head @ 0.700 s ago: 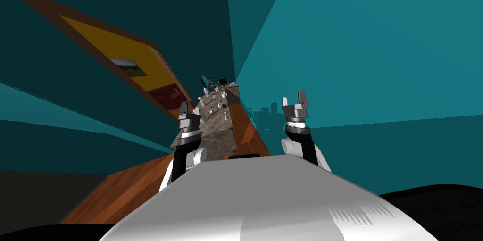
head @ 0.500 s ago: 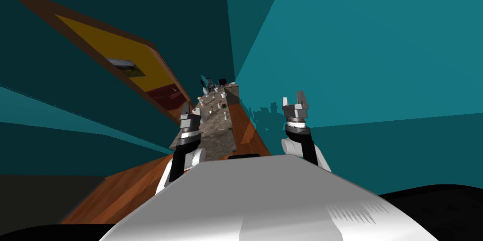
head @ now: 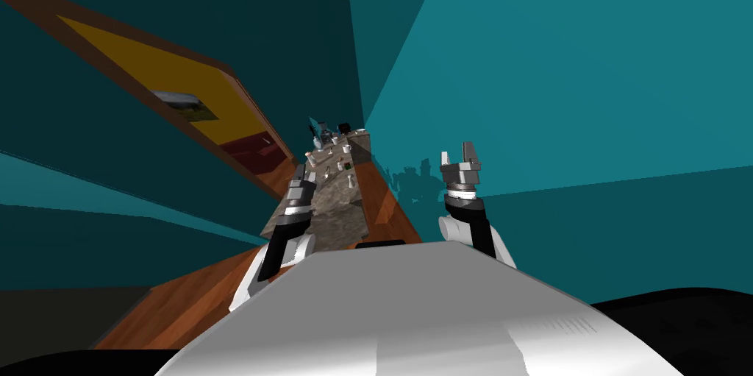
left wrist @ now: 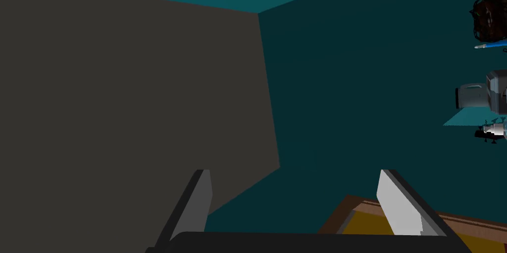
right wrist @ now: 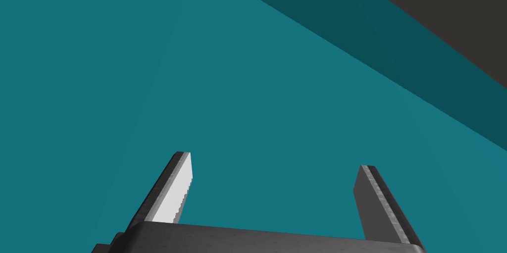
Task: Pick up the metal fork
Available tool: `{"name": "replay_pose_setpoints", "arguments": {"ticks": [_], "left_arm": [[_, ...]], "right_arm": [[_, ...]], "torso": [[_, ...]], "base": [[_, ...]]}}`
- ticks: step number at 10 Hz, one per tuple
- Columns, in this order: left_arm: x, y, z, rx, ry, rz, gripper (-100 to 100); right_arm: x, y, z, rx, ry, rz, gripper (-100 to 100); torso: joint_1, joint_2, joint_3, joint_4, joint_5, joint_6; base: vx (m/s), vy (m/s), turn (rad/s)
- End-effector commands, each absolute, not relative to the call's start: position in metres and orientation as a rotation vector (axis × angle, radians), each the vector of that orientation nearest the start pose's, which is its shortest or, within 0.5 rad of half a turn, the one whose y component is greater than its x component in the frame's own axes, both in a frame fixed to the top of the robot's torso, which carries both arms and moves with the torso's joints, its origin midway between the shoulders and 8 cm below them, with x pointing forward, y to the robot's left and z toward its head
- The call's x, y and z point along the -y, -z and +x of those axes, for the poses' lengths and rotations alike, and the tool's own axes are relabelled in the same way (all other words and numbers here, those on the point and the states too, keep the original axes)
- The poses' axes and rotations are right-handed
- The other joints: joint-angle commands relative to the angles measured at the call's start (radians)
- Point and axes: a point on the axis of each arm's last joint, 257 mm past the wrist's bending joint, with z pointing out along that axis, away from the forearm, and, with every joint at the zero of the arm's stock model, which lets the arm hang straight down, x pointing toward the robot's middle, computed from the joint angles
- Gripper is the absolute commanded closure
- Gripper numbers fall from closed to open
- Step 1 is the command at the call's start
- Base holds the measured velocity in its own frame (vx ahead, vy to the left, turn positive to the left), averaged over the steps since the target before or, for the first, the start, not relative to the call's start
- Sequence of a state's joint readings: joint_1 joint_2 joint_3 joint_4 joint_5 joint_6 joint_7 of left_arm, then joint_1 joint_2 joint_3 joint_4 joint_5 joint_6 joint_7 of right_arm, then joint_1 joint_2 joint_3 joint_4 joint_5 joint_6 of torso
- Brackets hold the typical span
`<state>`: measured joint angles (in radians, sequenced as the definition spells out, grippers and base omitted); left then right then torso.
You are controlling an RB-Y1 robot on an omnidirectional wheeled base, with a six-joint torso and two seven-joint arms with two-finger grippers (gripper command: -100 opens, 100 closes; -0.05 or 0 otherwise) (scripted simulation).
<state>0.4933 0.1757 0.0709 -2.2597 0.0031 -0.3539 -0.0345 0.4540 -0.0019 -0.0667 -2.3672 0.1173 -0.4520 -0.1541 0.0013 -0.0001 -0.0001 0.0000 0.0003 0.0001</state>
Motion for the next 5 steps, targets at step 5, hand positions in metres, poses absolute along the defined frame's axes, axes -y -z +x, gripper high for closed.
{"name": "replay_pose_setpoints", "arguments": {"ticks": [5], "left_arm": [[-0.314,0.049,0.385,-1.029,1.094,-0.640,-100]], "right_arm": [[0.279,-0.068,0.334,-0.586,-1.332,0.571,0]], "torso": [[0.000,0.000,0.000,0.000,0.000,0.000]], "base": [[0.001,0.015,-0.065]]}}
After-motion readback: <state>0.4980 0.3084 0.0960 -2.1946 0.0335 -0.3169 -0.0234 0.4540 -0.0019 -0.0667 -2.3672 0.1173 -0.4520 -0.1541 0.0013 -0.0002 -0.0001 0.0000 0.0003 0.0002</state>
